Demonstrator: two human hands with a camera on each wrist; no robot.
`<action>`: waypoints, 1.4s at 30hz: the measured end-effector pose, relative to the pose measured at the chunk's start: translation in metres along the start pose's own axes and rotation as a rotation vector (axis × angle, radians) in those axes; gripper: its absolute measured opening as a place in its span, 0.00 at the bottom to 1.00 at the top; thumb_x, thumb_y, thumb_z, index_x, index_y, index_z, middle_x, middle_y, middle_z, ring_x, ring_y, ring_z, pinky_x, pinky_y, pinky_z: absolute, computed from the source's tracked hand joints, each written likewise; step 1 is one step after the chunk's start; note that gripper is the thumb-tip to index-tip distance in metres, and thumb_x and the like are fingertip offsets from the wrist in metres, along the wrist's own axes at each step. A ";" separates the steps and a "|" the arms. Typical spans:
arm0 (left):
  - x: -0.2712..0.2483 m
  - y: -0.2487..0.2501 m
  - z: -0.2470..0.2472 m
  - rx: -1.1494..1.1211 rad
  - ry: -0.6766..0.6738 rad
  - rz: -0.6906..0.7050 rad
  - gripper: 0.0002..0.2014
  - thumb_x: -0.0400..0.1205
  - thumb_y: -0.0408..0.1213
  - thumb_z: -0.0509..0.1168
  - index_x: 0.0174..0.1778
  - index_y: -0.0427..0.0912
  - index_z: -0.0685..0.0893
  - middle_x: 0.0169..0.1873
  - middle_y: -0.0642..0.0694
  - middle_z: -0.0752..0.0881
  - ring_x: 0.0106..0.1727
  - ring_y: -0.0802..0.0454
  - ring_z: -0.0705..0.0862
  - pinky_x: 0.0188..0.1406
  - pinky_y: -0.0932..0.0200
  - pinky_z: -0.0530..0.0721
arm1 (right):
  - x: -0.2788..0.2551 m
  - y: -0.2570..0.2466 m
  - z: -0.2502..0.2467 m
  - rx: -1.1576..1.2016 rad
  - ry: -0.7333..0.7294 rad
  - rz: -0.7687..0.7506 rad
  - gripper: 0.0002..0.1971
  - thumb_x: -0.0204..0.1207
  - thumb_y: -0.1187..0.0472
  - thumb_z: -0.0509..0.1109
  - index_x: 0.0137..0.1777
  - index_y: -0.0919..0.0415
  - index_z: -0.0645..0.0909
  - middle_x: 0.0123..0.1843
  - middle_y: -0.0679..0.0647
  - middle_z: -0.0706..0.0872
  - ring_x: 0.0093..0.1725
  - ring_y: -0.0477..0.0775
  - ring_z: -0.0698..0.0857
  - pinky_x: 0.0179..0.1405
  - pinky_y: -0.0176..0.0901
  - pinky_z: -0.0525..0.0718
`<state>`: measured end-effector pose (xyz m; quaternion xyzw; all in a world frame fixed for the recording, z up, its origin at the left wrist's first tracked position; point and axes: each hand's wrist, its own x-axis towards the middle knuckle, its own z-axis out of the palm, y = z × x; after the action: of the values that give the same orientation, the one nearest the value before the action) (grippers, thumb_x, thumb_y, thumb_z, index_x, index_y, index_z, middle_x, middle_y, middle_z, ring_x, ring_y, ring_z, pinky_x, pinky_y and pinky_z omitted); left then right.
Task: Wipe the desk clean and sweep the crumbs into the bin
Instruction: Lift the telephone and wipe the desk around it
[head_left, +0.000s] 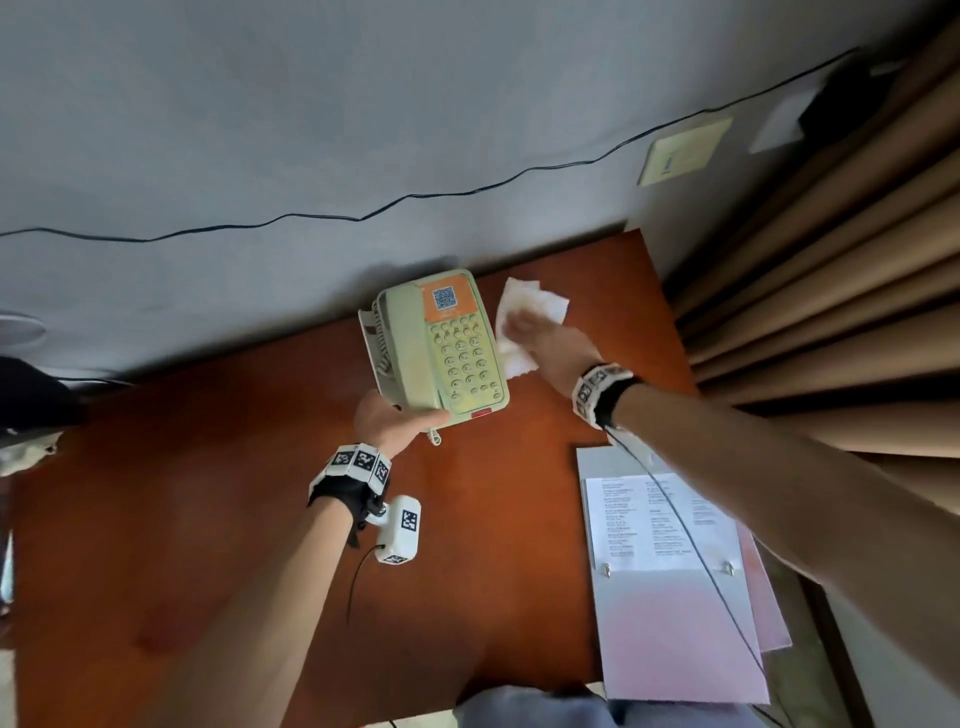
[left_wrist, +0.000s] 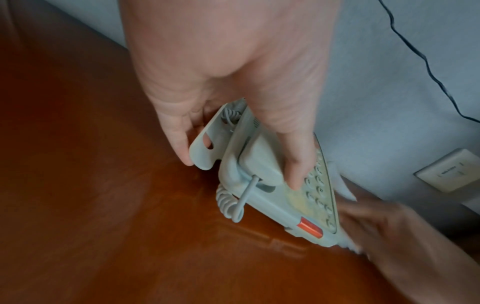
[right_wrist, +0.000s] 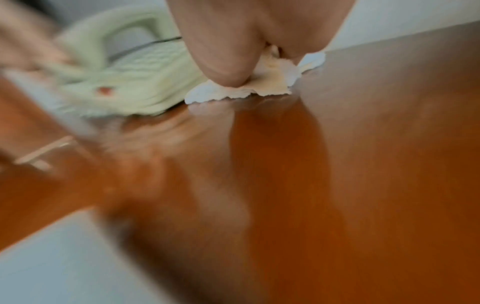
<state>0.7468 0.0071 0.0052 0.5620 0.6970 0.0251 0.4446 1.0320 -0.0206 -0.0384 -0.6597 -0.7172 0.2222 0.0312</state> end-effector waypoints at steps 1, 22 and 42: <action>0.000 0.001 0.000 0.003 0.000 0.008 0.25 0.60 0.53 0.87 0.50 0.47 0.93 0.42 0.55 0.94 0.40 0.67 0.90 0.29 0.77 0.82 | -0.018 0.000 0.016 0.065 0.008 -0.094 0.40 0.79 0.76 0.60 0.87 0.45 0.56 0.88 0.42 0.53 0.86 0.45 0.57 0.73 0.53 0.79; 0.006 0.049 0.040 -0.053 0.024 -0.019 0.26 0.58 0.54 0.88 0.47 0.44 0.93 0.39 0.55 0.93 0.39 0.66 0.91 0.39 0.67 0.90 | -0.145 0.080 0.038 0.085 -0.093 -0.032 0.44 0.77 0.78 0.59 0.87 0.40 0.52 0.87 0.33 0.43 0.85 0.34 0.46 0.61 0.35 0.80; -0.001 0.123 0.114 0.008 0.031 0.073 0.34 0.49 0.65 0.82 0.46 0.49 0.90 0.44 0.53 0.93 0.45 0.55 0.92 0.47 0.54 0.93 | -0.071 0.109 -0.023 0.202 0.182 0.456 0.31 0.81 0.73 0.59 0.83 0.53 0.68 0.85 0.52 0.67 0.79 0.60 0.73 0.73 0.57 0.78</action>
<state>0.9146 -0.0015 0.0028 0.5883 0.6829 0.0475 0.4304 1.1504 -0.0794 -0.0392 -0.8151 -0.5183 0.2339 0.1104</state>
